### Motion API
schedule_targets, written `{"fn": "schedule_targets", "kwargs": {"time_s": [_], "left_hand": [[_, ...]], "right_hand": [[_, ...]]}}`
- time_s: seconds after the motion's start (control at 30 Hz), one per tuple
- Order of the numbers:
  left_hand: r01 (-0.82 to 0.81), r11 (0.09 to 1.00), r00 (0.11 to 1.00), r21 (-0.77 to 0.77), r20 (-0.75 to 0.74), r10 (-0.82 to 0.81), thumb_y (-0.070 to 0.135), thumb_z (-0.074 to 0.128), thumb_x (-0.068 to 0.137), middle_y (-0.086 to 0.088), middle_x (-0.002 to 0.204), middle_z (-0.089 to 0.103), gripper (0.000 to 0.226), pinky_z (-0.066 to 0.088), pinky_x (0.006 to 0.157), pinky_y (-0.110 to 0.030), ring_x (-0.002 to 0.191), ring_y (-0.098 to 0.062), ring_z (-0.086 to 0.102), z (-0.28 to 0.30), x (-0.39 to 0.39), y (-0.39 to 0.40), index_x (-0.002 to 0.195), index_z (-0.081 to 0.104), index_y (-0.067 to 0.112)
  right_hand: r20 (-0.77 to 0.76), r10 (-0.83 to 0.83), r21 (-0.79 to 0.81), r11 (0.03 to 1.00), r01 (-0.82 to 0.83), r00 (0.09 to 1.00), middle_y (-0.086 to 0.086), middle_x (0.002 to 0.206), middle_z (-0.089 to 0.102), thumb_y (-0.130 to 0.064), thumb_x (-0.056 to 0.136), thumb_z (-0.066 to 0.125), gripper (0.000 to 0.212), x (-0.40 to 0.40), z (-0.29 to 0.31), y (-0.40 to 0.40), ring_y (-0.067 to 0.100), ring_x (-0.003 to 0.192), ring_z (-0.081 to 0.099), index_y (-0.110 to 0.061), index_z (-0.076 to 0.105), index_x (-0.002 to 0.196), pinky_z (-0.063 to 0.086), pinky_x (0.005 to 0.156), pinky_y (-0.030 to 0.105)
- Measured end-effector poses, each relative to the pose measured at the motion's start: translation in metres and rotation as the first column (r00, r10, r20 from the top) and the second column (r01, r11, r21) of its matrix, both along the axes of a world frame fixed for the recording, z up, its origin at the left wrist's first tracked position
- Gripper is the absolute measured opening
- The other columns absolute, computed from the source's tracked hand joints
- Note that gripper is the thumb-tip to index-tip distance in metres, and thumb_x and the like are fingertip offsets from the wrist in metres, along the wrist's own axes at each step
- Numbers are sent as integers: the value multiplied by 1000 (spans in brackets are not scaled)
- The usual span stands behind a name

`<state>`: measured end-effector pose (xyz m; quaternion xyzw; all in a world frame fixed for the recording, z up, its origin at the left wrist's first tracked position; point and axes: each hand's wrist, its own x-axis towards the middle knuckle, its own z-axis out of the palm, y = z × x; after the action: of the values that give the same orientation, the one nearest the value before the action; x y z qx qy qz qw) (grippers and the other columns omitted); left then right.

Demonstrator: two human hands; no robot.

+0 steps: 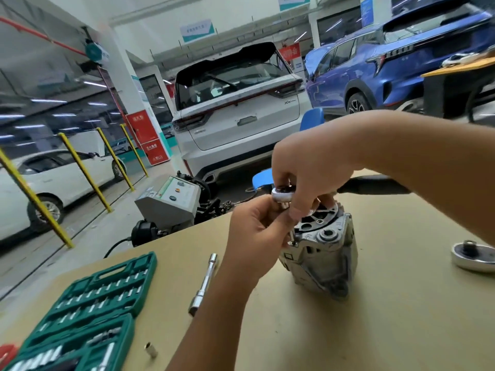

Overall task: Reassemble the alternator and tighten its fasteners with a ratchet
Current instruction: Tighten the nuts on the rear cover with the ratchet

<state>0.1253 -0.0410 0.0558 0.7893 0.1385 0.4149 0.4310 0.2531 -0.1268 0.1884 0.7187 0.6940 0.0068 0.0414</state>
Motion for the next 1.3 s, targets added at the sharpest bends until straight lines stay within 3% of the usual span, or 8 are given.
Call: {"fn": "schedule_targets", "kwargs": {"time_s": [0.17, 0.33, 0.5, 0.67, 0.83, 0.97, 1.13, 1.3], "left_hand": [[-28, 1000, 998, -13, -51, 28, 5, 75, 90, -5, 81, 78, 8, 51, 63, -23, 71, -13, 70, 5, -3, 4, 95, 76, 12], [-17, 999, 1000, -44, -27, 16, 10, 80, 87, -3, 81, 79, 9, 55, 60, -18, 74, -15, 76, 9, -7, 4, 95, 76, 12], [7, 997, 997, -82, -80, -14, 4, 76, 89, -2, 85, 80, 12, 58, 62, -26, 76, -17, 76, 12, -11, 2, 97, 75, 14], [-26, 998, 999, -54, 21, 27, 16, 82, 86, -7, 69, 70, 6, 48, 54, -34, 59, -16, 58, 6, -2, -11, 82, 79, 20], [-21, 995, 1000, -101, 9, 22, 7, 80, 86, 1, 67, 68, 20, 48, 56, -32, 61, -19, 59, 4, 2, -9, 82, 80, 26], [-56, 998, 998, -7, 21, 56, 14, 78, 84, 3, 72, 74, 17, 52, 57, -34, 59, -21, 63, 1, 6, -11, 83, 78, 31], [0, 997, 1000, -75, 10, 1, 1, 74, 91, -5, 79, 75, 21, 49, 51, -17, 63, -9, 68, 0, 2, -8, 90, 75, 23], [-1, 999, 997, -54, 79, 5, 16, 80, 89, -2, 72, 74, 8, 53, 47, -27, 59, -25, 68, -2, 3, -12, 83, 78, 22]], "right_hand": [[227, 37, 96, 994, -61, 973, -10, 74, 68, -24, 86, 77, 11, -12, -4, -1, 13, 72, 65, -26, 74, 97, 51, 60, 26], [-200, -117, -25, 993, 115, 973, -1, 55, 71, -33, 79, 85, 29, -14, 6, -6, 17, 54, 73, -8, 69, 79, 63, 61, 34], [246, -78, 98, 994, 55, 966, -3, 78, 70, -26, 87, 77, 20, -25, 1, -2, 13, 66, 63, -18, 76, 104, 46, 51, 21], [-60, -234, -94, 969, 228, 970, 7, 64, 74, -26, 77, 86, 27, -32, 8, -6, 19, 55, 72, -5, 70, 80, 57, 48, 26], [298, -166, 90, 985, 146, 940, -2, 73, 63, -16, 89, 71, 4, -33, 3, -7, 14, 60, 58, -14, 71, 92, 43, 47, 22], [3, -319, -92, 944, 318, 948, 12, 70, 74, -20, 80, 82, 25, -31, 9, -12, 22, 52, 71, -1, 66, 81, 57, 45, 28], [258, -205, 142, 975, 173, 944, -1, 67, 60, -15, 89, 67, 7, -27, -3, -9, 14, 53, 53, -10, 68, 84, 39, 46, 22], [-114, -265, -84, 963, 257, 958, 6, 59, 72, -27, 80, 83, 29, -30, 6, -12, 20, 50, 71, -6, 66, 70, 58, 50, 28]]}}
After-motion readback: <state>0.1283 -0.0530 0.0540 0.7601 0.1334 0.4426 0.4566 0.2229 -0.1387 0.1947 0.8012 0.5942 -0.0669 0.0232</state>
